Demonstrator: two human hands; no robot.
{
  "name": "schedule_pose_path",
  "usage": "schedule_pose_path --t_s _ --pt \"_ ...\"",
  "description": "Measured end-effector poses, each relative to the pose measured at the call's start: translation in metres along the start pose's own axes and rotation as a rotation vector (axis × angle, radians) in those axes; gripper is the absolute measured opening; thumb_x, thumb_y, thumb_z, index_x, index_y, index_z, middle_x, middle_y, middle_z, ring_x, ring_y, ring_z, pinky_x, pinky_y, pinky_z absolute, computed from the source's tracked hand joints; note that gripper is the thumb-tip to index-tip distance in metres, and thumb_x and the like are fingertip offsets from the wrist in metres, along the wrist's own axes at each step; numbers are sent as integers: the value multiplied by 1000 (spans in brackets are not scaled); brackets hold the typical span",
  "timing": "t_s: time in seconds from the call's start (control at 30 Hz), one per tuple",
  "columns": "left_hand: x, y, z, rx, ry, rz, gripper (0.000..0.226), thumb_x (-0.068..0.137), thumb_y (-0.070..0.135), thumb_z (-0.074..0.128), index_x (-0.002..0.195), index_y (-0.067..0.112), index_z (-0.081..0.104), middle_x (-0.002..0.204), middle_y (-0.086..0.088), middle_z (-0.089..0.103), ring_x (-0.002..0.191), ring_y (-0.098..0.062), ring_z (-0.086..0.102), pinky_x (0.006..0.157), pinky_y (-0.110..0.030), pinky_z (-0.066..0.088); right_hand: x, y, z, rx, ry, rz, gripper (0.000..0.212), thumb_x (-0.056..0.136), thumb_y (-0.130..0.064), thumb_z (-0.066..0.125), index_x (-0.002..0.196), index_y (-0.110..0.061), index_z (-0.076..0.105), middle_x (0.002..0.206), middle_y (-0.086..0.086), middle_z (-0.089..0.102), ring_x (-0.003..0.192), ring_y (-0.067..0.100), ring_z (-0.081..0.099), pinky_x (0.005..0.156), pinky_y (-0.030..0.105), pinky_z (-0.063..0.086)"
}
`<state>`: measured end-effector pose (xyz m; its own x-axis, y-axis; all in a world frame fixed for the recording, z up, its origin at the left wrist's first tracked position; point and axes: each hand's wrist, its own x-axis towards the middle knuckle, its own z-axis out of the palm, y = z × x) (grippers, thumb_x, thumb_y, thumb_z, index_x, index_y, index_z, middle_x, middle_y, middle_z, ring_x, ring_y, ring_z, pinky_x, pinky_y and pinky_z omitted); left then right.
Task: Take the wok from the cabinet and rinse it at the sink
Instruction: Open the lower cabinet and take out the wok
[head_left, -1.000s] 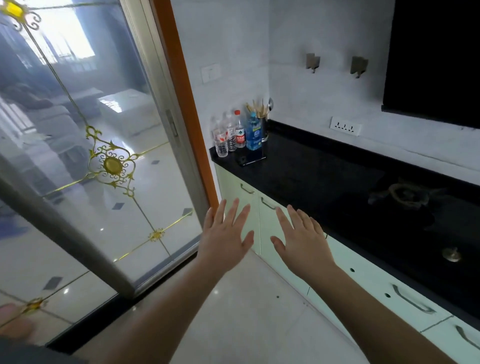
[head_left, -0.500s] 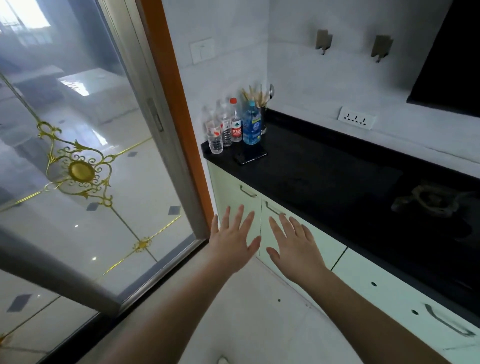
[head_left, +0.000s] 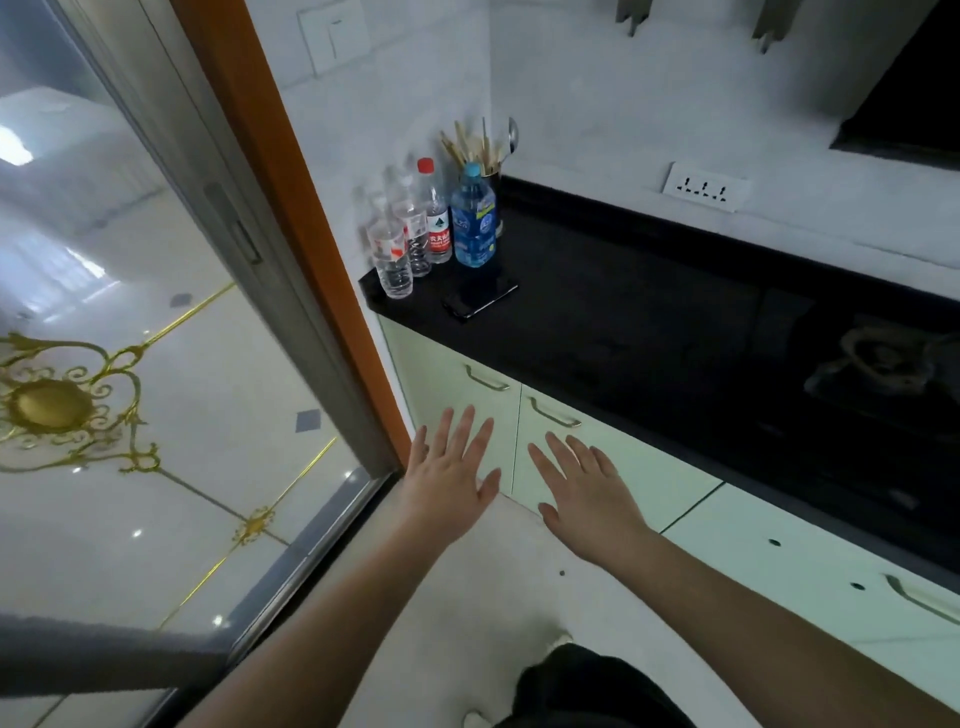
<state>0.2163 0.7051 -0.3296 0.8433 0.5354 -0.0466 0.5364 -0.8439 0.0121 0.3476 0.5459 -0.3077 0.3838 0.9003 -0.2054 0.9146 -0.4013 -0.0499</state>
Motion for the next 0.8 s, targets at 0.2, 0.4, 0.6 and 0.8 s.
schedule_pose_path --t_s 0.2,0.4,0.6,0.8 --pt "58 -4 24 29 -91 76 69 93 64 7 153 33 -8 162 2 -11 145 -24 -19 113 -46 -13 50 25 18 48 -21 63 69 99 -50 31 155 -23 0 164 7 0 150 26 1 120 43 4" --pt "100 -20 40 99 -168 163 68 95 61 8 154 30 -2 163 0 -5 148 -26 -9 114 -45 -6 98 43 38 114 -75 105 70 98 -59 19 155 -22 1 164 6 2 150 26 3 121 43 8" --pt "127 -25 54 100 -254 225 67 97 58 17 155 26 5 163 -4 1 149 -28 -2 118 -48 5 129 46 58 151 -180 118 73 98 -59 21 155 -20 -2 164 4 -2 150 22 1 120 43 5" --pt "163 -39 72 87 -315 323 65 99 54 21 155 24 6 163 -5 1 149 -27 -2 118 -46 1 150 35 81 178 -265 211 70 100 -51 26 155 -20 -3 164 3 -5 150 22 -1 120 43 5"
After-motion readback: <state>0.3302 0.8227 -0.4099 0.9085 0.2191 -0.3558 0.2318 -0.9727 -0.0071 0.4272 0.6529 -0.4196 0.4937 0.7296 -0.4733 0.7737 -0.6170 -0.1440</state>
